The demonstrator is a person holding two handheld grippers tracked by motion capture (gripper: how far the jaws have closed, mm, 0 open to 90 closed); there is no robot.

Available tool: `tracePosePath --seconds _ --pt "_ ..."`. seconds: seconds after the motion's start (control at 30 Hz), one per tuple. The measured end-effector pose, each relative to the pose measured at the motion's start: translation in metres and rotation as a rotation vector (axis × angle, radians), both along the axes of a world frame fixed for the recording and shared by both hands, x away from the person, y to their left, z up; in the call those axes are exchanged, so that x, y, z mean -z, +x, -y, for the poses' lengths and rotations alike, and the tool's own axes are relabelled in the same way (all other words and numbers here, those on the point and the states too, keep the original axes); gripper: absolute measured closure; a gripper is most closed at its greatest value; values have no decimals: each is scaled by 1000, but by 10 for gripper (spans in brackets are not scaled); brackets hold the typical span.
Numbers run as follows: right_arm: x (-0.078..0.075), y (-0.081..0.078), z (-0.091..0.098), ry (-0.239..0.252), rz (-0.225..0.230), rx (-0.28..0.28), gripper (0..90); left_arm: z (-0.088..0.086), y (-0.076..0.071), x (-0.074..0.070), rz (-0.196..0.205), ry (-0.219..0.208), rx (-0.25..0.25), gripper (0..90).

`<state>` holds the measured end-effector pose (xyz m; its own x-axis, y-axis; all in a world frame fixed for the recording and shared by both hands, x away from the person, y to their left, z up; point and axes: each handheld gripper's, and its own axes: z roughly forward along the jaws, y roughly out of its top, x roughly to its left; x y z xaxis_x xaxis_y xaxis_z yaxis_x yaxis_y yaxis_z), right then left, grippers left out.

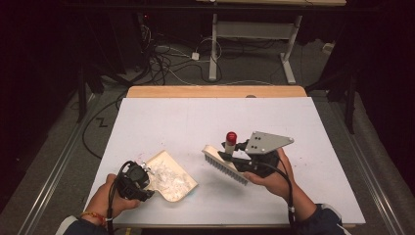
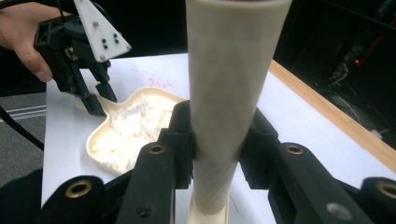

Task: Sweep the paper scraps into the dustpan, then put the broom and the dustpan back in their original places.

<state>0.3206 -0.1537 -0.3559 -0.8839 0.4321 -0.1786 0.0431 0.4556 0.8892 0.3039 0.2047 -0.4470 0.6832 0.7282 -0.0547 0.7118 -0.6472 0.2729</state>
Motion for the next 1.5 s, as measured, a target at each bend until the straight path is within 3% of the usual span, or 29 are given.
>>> tracePosePath --seconds 0.4,0.67,0.77,0.9,1.1,1.3,1.37,1.47,1.5 --pt "2 -8 68 1 -26 115 701 1 10 3 71 -44 -97 629" --pt "4 -17 100 12 -59 140 701 1 13 5 93 -61 -130 629" --pt "5 -21 108 24 -73 137 701 -2 13 4 124 -68 -164 629" --pt "6 -27 117 33 -119 92 700 -6 14 5 149 -82 -211 629" --pt "9 -31 123 -20 -172 -12 700 -10 19 8 178 -105 -295 630" --pt "15 -24 131 -39 -212 13 699 -4 22 14 183 -139 -347 624" --pt "14 -19 134 -38 -222 20 697 0 22 15 174 -135 -344 597" --pt "14 -10 137 -54 -218 73 675 4 21 16 172 -132 -337 555" --pt "14 -6 138 -52 -221 86 665 5 19 16 171 -147 -327 553"
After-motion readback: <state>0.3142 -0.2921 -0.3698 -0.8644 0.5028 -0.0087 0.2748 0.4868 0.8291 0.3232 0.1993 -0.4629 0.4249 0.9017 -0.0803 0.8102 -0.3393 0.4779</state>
